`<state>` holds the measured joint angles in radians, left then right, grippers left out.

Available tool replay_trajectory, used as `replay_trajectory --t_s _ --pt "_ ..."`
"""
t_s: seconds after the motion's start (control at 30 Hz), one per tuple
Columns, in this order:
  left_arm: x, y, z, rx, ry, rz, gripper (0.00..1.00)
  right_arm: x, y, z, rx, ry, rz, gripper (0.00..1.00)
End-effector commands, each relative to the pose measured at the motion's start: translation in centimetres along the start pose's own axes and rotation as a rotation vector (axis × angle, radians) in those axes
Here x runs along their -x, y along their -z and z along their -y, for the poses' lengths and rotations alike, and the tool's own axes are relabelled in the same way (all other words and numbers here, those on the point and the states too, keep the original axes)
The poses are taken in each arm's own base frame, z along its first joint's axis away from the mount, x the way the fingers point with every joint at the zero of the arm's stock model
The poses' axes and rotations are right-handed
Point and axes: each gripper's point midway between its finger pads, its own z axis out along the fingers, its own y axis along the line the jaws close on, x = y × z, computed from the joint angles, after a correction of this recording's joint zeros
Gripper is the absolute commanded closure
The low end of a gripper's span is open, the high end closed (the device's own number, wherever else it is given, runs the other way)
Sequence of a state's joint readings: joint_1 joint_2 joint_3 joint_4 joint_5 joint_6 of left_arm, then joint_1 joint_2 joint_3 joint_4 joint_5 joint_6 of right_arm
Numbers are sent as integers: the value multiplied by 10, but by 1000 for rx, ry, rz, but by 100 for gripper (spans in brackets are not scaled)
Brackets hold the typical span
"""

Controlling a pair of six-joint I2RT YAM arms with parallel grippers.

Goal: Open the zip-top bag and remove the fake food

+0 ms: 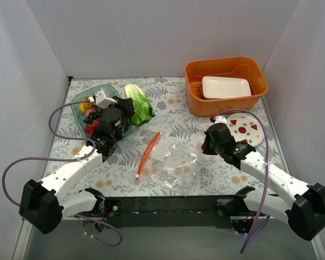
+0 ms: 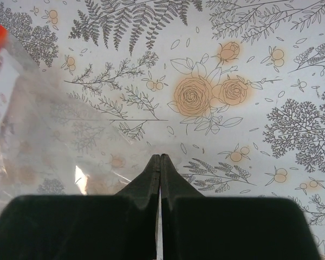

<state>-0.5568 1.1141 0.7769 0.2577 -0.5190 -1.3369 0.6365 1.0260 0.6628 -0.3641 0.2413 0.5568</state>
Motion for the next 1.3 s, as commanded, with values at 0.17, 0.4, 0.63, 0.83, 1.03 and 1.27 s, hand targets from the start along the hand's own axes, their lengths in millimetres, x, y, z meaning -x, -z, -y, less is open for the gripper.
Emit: replay_trajectory --t_s 0.17,0.4,0.63,0.83,1.03,1.27 --pt "41 -8 -28 121 -48 32 100 24 12 3 -38 33 67 99" --pt "59 -26 -71 191 -47 45 98 30 18 13 -63 28 65 99" --pt "45 -46 -116 326 -45 19 98 35 21 14 -65 34 62 99" --pt "34 -55 -146 401 -70 -18 95 36 21 17 -72 35 58 99" --pt "35 -54 -163 446 -87 -10 85 36 16 19 -77 30 46 99" --pt "45 -58 -159 422 -96 -8 68 37 10 20 -83 28 34 99"
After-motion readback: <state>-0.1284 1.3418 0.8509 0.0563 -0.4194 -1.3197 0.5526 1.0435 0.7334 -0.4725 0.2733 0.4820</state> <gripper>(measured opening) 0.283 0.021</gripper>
